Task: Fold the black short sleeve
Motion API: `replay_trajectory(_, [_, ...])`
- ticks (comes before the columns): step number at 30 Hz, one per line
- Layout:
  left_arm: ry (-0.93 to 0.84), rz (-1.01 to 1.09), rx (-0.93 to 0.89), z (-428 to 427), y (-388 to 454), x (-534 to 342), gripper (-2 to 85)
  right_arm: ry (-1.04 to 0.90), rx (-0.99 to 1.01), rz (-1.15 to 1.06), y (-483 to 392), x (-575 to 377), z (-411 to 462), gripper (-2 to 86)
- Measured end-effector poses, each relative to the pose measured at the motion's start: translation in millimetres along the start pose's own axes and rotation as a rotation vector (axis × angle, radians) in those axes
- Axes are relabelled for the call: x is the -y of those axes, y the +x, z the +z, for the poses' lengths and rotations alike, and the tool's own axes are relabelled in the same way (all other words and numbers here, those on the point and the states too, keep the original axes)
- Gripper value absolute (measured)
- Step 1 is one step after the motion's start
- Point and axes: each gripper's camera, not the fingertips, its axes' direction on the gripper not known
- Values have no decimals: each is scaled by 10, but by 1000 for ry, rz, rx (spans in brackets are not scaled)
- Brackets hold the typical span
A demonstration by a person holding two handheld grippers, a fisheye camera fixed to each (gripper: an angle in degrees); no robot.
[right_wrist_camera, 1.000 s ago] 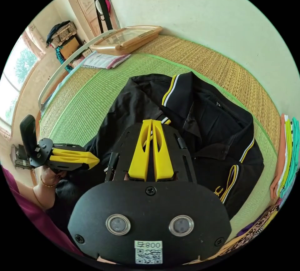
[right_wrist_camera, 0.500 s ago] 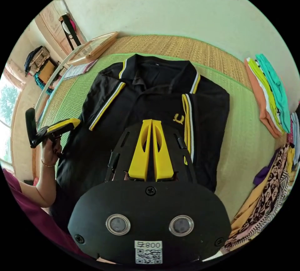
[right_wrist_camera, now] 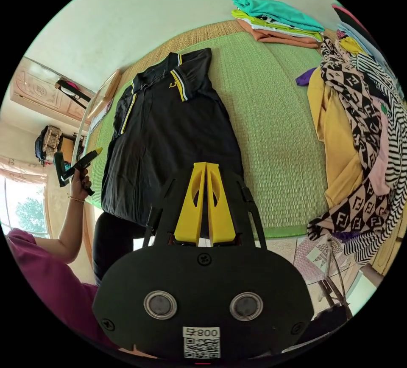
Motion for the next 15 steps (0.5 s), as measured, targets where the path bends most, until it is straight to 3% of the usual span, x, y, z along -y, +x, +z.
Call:
replay_trajectory(8, [57,-305,-139,-492,-305,-1233,9,22,190,62,448,-935,-502,2])
replay_trajectory(15, [18,-286,-52,-565,-110,-1812,35,-35,290,53,597,-1636,-529,9])
